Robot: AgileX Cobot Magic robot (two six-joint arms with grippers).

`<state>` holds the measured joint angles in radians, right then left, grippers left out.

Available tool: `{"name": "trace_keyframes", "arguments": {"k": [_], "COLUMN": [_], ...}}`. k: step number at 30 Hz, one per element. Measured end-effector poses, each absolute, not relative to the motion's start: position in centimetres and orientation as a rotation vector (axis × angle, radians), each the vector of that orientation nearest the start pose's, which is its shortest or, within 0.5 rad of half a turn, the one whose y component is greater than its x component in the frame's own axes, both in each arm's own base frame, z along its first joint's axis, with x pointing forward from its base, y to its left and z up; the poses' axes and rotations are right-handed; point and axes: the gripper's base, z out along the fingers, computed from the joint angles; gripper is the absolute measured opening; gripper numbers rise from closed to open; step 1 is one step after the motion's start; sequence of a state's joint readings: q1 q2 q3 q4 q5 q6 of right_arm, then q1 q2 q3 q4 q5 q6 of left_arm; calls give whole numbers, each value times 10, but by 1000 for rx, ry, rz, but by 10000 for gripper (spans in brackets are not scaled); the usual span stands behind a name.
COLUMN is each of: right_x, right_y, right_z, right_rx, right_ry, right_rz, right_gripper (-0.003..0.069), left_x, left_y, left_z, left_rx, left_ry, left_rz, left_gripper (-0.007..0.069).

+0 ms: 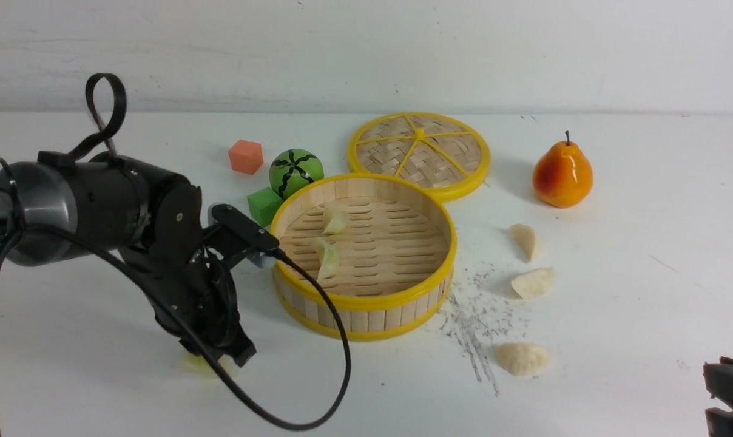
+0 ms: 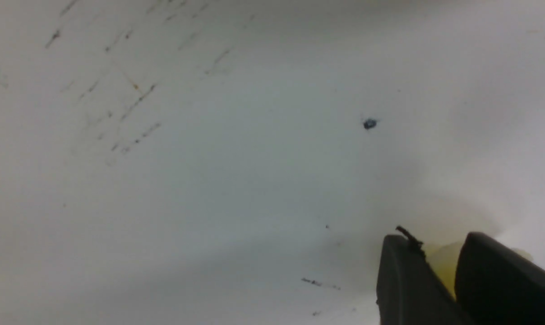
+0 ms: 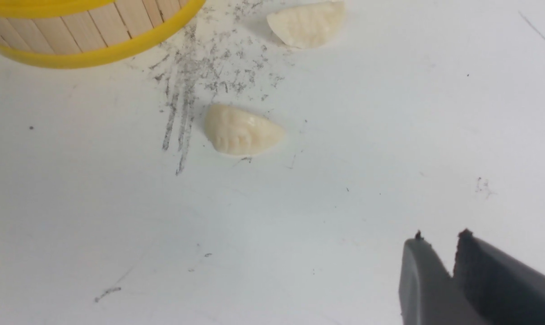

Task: Put the dumplings into the steamer on the white table.
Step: 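Reach for and grasp a dumpling on the table with the left gripper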

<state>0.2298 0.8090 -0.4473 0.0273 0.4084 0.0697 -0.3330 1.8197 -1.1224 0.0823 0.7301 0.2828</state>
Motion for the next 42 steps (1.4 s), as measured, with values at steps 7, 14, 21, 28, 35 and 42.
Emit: {"name": "trace_keyframes", "arguments": {"k": [7, 14, 21, 28, 35, 42], "right_x": [147, 147, 147, 147, 147, 147], "right_y": [35, 35, 35, 35, 35, 35], "right_z": [250, 250, 250, 250, 250, 250], "right_rx": [-158, -158, -158, -158, -158, -158], "right_ry": [2255, 2255, 2255, 2255, 2255, 2255], "right_rz": [186, 186, 186, 186, 186, 186], "right_gripper": [115, 118, 123, 127, 133, 136], "left_x": [334, 331, 321, 317, 316, 320], "left_y": [-109, -106, -105, -105, -105, -102], "left_z": [180, 192, 209, 208, 204, 171], "left_rx": [568, 398, 356, 367, 389, 451], "left_ry": [2837, 2881, 2915, 2966, 2948, 3013], "left_rz": [35, 38, 6, -6, 4, 91], "left_gripper": [122, -13, -13, 66, 392, 384]}}
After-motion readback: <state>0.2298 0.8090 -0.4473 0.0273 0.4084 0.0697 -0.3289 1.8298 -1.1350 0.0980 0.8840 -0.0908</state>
